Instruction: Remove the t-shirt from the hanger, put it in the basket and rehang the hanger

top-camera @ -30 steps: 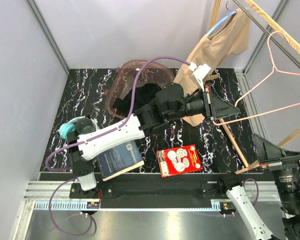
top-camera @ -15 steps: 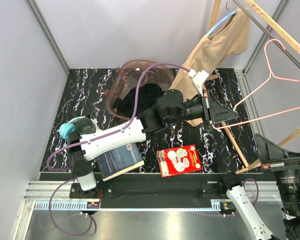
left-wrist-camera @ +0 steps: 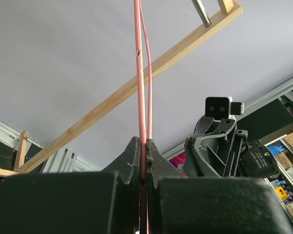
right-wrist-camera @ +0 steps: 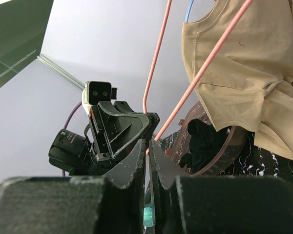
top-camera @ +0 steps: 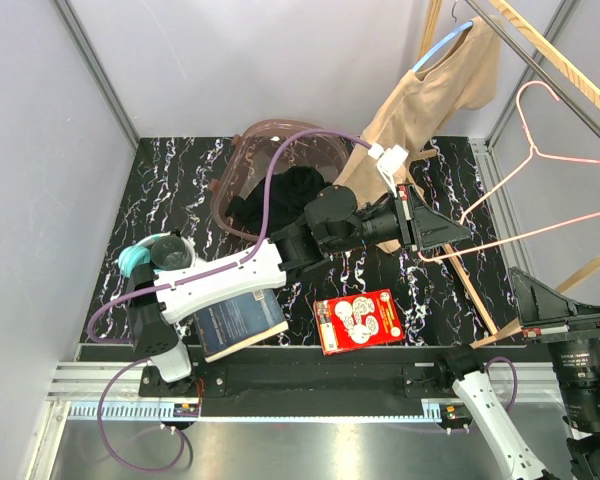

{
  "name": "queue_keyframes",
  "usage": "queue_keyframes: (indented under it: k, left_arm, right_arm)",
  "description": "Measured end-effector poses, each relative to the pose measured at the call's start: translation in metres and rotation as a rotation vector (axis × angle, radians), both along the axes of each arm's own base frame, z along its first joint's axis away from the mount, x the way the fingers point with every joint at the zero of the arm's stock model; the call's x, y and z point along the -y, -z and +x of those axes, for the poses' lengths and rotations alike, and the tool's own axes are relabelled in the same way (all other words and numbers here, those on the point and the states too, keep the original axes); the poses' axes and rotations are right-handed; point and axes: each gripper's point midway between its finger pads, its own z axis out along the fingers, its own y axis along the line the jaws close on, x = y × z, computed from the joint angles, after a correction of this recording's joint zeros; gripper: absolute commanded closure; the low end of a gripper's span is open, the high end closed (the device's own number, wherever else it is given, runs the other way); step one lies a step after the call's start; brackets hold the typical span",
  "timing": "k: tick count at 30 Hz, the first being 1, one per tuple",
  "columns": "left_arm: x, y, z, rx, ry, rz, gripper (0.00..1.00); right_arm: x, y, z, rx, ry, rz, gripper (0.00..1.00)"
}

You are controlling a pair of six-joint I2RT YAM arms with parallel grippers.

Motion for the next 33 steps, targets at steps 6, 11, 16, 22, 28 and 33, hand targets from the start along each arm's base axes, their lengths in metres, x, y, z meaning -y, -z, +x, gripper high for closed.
queue_keyframes:
  k: [6, 11, 16, 22, 28, 33]
  left_arm:
    - [-0.001, -0.004, 0.000, 0.000, 0.002, -0.017, 1.00]
    - [-0.001, -0.013, -0.002, -0.003, 0.009, -0.033, 1.00]
    - [0.001, -0.022, -0.003, 0.003, 0.018, -0.057, 1.00]
    - [0.011, -0.018, 0.000, -0.010, 0.029, -0.055, 1.00]
    - [0.017, -0.011, 0.000, -0.021, 0.035, -0.045, 1.00]
    - [0.020, -0.013, -0.001, -0.022, 0.042, -0.051, 1.00]
  right_arm:
    - [0.001, -0.002, -0.002, 0.005, 0.000, 0.001, 0.87]
    - [0.001, -0.003, -0.003, 0.008, 0.000, 0.003, 0.87]
    - [0.001, -0.004, -0.003, 0.011, 0.000, 0.003, 0.87]
    - [0.001, -0.005, -0.004, 0.014, 0.001, 0.004, 0.87]
    - [0.002, -0.005, -0.005, 0.014, 0.003, 0.004, 0.87]
    - [0.003, -0.003, -0.006, 0.006, 0.004, -0.004, 0.88]
